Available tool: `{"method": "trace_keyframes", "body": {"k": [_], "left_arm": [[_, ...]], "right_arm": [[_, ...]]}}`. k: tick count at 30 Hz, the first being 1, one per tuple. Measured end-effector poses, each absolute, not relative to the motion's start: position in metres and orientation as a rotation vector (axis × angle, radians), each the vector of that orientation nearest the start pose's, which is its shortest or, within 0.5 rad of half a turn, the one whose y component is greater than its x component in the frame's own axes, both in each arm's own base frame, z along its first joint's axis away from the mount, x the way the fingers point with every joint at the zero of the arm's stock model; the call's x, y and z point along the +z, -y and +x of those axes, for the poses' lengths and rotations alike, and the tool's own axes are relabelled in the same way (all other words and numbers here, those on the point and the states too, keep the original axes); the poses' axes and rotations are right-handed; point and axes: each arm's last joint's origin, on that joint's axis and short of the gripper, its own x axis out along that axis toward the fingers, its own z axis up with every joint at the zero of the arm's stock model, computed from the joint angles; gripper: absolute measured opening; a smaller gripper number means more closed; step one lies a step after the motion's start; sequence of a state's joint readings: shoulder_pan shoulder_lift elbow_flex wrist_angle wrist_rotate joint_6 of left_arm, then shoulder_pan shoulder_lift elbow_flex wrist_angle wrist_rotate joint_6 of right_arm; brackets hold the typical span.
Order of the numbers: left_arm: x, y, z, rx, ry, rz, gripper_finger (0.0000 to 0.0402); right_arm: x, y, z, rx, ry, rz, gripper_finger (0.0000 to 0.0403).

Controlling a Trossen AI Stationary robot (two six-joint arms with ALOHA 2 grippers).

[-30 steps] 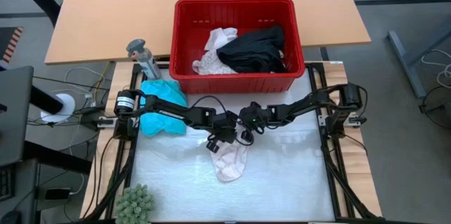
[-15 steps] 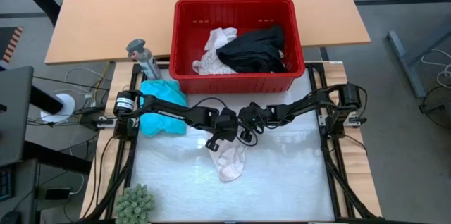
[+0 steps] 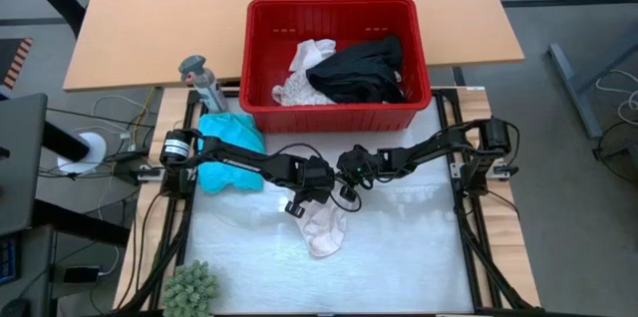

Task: Fold laundry
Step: Fold the white underwear

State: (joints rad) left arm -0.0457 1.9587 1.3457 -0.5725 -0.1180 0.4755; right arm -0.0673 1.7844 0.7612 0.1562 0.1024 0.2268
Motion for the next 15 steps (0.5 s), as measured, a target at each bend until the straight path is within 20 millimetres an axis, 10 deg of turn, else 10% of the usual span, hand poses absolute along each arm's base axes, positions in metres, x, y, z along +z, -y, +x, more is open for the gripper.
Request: {"method": "trace_keyframes", "body": {"k": [15], "left_arm": [[0.1642, 0.0198, 0.3852, -0.262, -1.232, 0.563, 0.0026]], "right_arm": [[0.1094, 0.0242, 0.316, -0.248, -0.851, 0.18, 0.002]]}}
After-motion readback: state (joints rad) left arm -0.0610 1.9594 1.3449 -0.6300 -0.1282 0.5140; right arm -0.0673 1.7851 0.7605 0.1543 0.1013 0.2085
